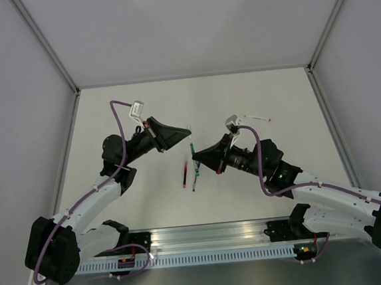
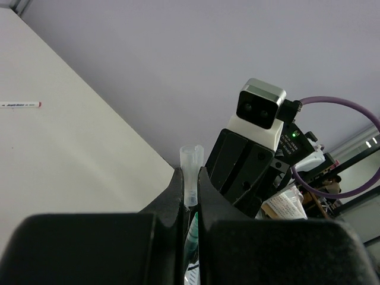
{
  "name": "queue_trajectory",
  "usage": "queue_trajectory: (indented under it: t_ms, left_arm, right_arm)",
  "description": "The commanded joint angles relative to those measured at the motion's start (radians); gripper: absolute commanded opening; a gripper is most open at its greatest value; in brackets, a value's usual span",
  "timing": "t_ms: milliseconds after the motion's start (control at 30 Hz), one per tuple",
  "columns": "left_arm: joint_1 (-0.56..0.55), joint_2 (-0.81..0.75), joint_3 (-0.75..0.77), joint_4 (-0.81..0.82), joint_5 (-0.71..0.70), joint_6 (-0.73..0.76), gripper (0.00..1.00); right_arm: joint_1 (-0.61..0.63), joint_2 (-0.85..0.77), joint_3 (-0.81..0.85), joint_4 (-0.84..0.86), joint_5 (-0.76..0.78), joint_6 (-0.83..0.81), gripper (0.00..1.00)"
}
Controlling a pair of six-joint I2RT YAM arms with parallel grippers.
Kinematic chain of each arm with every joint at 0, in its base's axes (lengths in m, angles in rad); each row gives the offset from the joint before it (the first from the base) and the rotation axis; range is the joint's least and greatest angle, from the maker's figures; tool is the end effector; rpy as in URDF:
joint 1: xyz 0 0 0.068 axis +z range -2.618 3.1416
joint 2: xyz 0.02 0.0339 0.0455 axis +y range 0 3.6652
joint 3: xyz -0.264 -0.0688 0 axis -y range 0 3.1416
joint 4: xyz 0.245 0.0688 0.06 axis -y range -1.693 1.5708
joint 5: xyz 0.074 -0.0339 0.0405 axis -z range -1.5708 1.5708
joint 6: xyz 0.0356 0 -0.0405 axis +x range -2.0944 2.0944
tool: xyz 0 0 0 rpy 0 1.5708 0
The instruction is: Insert the pens into the pen caps
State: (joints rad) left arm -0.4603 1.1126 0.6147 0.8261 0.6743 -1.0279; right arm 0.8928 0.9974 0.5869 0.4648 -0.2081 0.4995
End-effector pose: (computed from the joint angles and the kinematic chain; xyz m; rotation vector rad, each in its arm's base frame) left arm 0.2083 -0.1281 0.3188 0.2600 1.5009 -1.6471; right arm 0.1411 0.1869 0.2984 -0.5002 1.5808 1.2479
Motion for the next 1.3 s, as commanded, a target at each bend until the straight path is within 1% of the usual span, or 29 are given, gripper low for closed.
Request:
queue_trajectory:
  t_ms: [0,233,633,1267]
  left_arm:
    - [-0.003,-0.03,-0.006,0.048,0.028,0.023,0.02]
    - [-0.001,-0.046,-0.015,0.048,0.034,0.028,0.02]
    - [-0.003,-0.065,-0.01,0.019,0.008,0.035,0.02]
    - [-0.003,-0.108,0.0,-0.068,-0.03,0.109,0.02]
  right_arm:
    - [0.006,0.007,0.05,0.055,0.026,-0.015,0.0]
    - [0.006,0.027,0.06,0.058,0.052,-0.021,0.0]
    - [0.014,0.043,0.074,0.037,0.026,-0.015,0.0]
    - [0.023,0.018,0.06,0.029,0.024,-0.015,0.0]
